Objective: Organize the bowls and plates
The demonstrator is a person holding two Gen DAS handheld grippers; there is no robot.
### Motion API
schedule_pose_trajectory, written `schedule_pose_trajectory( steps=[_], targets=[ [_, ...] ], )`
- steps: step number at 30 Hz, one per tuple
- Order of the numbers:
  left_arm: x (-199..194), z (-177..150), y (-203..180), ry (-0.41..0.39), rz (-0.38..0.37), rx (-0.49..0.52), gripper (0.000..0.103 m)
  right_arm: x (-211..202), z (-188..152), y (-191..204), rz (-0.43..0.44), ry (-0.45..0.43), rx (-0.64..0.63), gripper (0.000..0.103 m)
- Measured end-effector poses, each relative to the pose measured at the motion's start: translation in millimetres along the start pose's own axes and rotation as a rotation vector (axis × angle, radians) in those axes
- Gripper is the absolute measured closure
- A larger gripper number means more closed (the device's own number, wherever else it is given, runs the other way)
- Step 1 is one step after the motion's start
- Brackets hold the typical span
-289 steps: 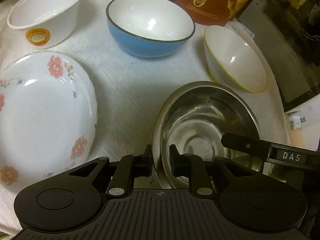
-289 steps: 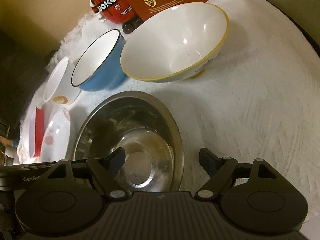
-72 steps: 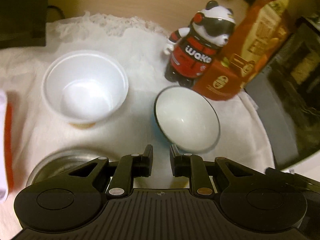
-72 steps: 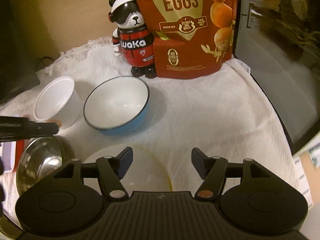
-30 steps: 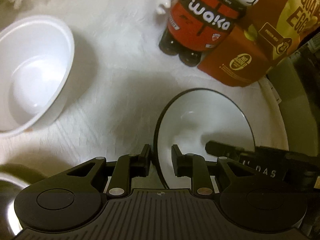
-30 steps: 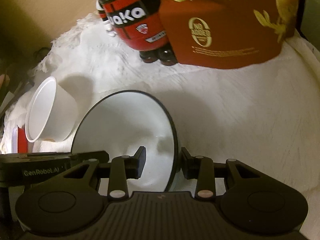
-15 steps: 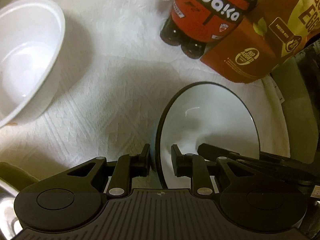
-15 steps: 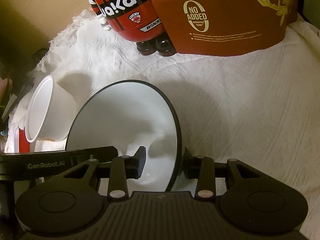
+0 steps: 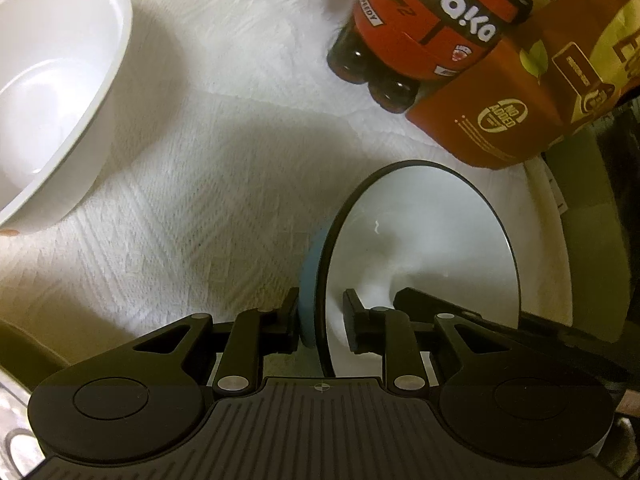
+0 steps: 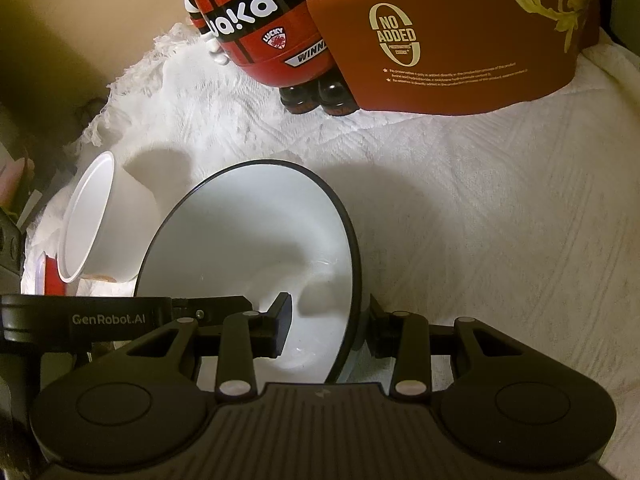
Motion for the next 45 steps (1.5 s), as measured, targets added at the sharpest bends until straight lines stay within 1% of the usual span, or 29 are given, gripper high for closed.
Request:
schedule_pose_trajectory(
  steps=[4,5,8,10,12,16,18,20,22,25,29,33,37,39,40,45],
  targets=[
    [3.0,3.3,1.0,0.013,0.010,-0.034,0.078,-0.4,-0.6,0.4,-0.006,-0.005,0.005,0.064],
    [3.9,4.7,-0.5,0.018,0.015,-0.027,0.078,0.0,0.0,1.3,-0.012,-0.004,0.002,0.064],
    [3.2,9.7,-7.8,0.020,0.042,0.034,0.078,0.9,4.1,6.4,-0.037,-0.003,-0.033,0.064],
    [-3.6,12.3,-11.6,0.011,0.040,0.049,0.078,-3.7,9.0,10.6,-0.039,-0.014,-0.051,0.064],
    [-19.0,14.3,-16.9,-0.007,0.020,0.056,0.078,-15.8,14.3,14.5,-0.032,-0.034,-0.043,0.065],
    [-66.5,14.9,-38.5,-0.077,-0.022,0.142,0.078,-54.7,23.1,26.3,-0.001,-0.091,-0.006,0.065],
    [-90.9,11.4,-46.5,-0.107,-0.044,0.171,0.078,-79.3,23.3,37.8,0.003,-0.137,-0.030,0.065],
    [-108.4,4.9,-50.8,-0.118,-0.069,0.187,0.078,-101.7,19.4,50.1,0.004,-0.166,-0.058,0.065],
    [-120.9,-7.4,-50.3,-0.104,-0.099,0.201,0.078,-119.9,10.6,59.7,0.007,-0.174,-0.080,0.065],
    [-127.9,-31.5,-44.0,-0.041,-0.130,0.214,0.078,-136.5,-10.5,66.6,0.003,-0.148,-0.094,0.065],
    [-120.8,-67.7,-32.1,0.027,-0.114,0.252,0.078,-138.4,-46.4,69.4,-0.033,-0.090,-0.090,0.065],
    [-109.8,-88.7,-19.8,0.067,-0.091,0.254,0.078,-126.2,-78.6,63.4,-0.069,-0.045,-0.033,0.065],
    [-105.0,-99.1,-16.8,0.090,-0.067,0.295,0.078,-114.4,-98.2,60.8,-0.092,-0.031,0.025,0.064],
    [-101.8,-101.6,-12.3,0.098,-0.058,0.296,0.078,-111.3,-105.6,59.5,-0.100,-0.027,0.043,0.065],
    [-103.8,-101.8,-9.7,0.089,-0.062,0.286,0.080,-109.4,-107.8,59.9,-0.101,-0.026,0.050,0.065],
    [-108.8,-100.9,-7.0,0.076,-0.067,0.287,0.081,-107.5,-110.0,66.0,-0.129,-0.049,0.029,0.064]
  ],
)
Point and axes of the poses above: each gripper's, at about its wrist camera, not at the fingertips, and x roughly the way its jaws point, y to its left, z to its top, the point moved 4 cm from there along x, roughly the way its jaws point, and after that the axes turned 10 degrees about -y, right-handed, at the moved point
